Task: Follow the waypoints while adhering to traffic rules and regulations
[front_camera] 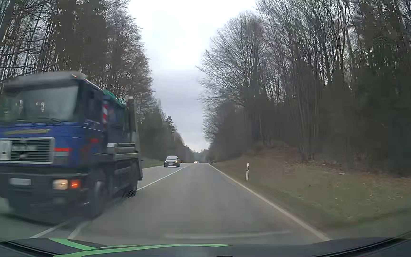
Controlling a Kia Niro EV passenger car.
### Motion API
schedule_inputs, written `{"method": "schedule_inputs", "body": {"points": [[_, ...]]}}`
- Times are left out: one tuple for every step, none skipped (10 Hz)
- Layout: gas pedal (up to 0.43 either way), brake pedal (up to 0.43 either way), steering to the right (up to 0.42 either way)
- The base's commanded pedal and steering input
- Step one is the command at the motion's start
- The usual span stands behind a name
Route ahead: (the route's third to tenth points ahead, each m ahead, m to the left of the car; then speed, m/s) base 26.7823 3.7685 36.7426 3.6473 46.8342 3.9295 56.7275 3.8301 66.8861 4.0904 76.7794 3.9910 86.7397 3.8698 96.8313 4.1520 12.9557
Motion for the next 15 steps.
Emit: {"method": "schedule_inputs", "body": {"points": [[0.358,0.000,-0.004],[0.358,0.000,-0.004],[0.358,0.000,-0.003],[0.358,0.000,-0.004],[0.358,0.000,-0.004],[0.358,0.000,-0.003],[0.358,0.000,-0.003],[0.358,0.000,-0.003],[0.358,0.000,-0.003],[0.358,0.000,-0.002],[0.358,0.000,-0.002],[0.358,0.000,-0.002],[0.358,0.000,-0.002],[0.358,0.000,0.000],[0.358,0.000,0.000]]}}
